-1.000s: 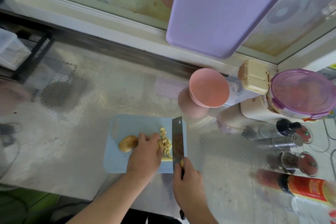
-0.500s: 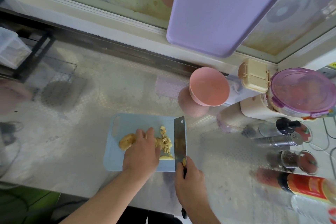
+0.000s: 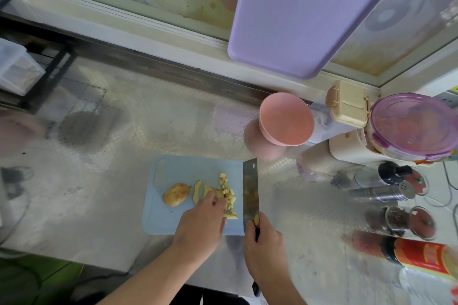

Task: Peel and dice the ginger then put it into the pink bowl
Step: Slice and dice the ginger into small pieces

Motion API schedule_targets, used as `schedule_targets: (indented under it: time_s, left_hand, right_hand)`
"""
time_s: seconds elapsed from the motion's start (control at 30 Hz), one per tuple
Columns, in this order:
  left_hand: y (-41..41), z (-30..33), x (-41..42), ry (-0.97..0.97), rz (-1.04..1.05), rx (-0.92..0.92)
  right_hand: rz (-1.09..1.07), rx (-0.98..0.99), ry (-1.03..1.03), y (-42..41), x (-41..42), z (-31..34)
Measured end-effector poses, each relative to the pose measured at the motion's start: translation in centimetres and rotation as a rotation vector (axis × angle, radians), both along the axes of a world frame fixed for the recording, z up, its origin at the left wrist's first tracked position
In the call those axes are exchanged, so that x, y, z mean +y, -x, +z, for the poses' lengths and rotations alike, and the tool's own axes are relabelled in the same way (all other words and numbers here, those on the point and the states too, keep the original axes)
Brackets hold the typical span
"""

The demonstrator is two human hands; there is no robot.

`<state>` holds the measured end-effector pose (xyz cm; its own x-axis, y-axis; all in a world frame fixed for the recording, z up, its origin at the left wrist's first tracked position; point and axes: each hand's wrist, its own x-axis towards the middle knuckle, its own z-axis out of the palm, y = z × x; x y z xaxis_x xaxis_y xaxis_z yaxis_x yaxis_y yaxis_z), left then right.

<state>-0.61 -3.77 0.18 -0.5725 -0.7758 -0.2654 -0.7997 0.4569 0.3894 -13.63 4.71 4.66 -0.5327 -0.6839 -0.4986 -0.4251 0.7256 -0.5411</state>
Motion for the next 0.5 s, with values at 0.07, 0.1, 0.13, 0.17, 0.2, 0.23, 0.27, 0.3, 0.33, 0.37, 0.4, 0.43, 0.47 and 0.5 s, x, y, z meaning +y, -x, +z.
schedule_targets:
  time_s: [0.07,0.1,0.13,0.17,0.2,0.23,0.27,0.3,0.33,0.37,0.4,0.43,0.47,0.5]
  left_hand:
    - [0.3,-0.7,0.2,-0.033,-0.045,-0.040]
    - [0.4,-0.9,0.3,-0.036,-0.050,-0.054]
    - [0.5,-1.0,0.4,-0.041,-0.050,-0.066]
    - [0.5,-0.9,0.4,-0.043,-0.052,-0.073]
    - [0.5,-0.8,0.4,-0.041,-0.059,-0.074]
    - [0.4,-0.7,0.5,-0.037,-0.068,-0.064]
    - [0.2,-0.5,0.4,-0.032,-0.075,-0.046]
    - [0.0,-0.3,0.3,-0.031,-0.076,-0.019]
    - [-0.3,-0.1,0.2,-0.037,-0.068,0.015]
    - [-0.6,0.1,0.0,-0.043,-0.045,0.055]
    - [-1.0,0.2,-0.2,-0.050,0.000,0.092]
    - [-1.3,0.3,-0.6,-0.058,0.061,0.122]
    - [-1.7,0.2,-0.9,-0.071,0.125,0.147]
    - [-1.9,0.0,-1.3,-0.092,0.180,0.172]
  right_hand:
    - [0.001,0.004,0.006,0.0,0.0,0.1]
    - [0.005,0.008,0.003,0.1,0.0,0.1]
    - [0.007,0.011,0.002,0.1,0.0,0.1]
    - [0.006,0.012,0.003,0.1,0.1,0.0]
    - [0.007,0.014,0.003,0.2,0.1,0.0]
    - [0.008,0.016,0.000,0.2,0.1,-0.1]
    - [0.010,0.017,-0.003,0.3,0.1,0.0]
    - [0.010,0.017,-0.002,0.3,0.0,0.0]
    - [0.009,0.014,0.004,0.3,0.0,0.1]
    - [0.007,0.010,0.007,0.4,0.0,0.0]
    - [0.008,0.008,0.005,0.4,-0.1,0.0]
    - [0.008,0.006,-0.003,0.4,-0.2,0.0]
    - [0.011,0.005,-0.007,0.3,-0.3,-0.1]
    - [0.015,0.005,-0.011,0.3,-0.4,-0.1]
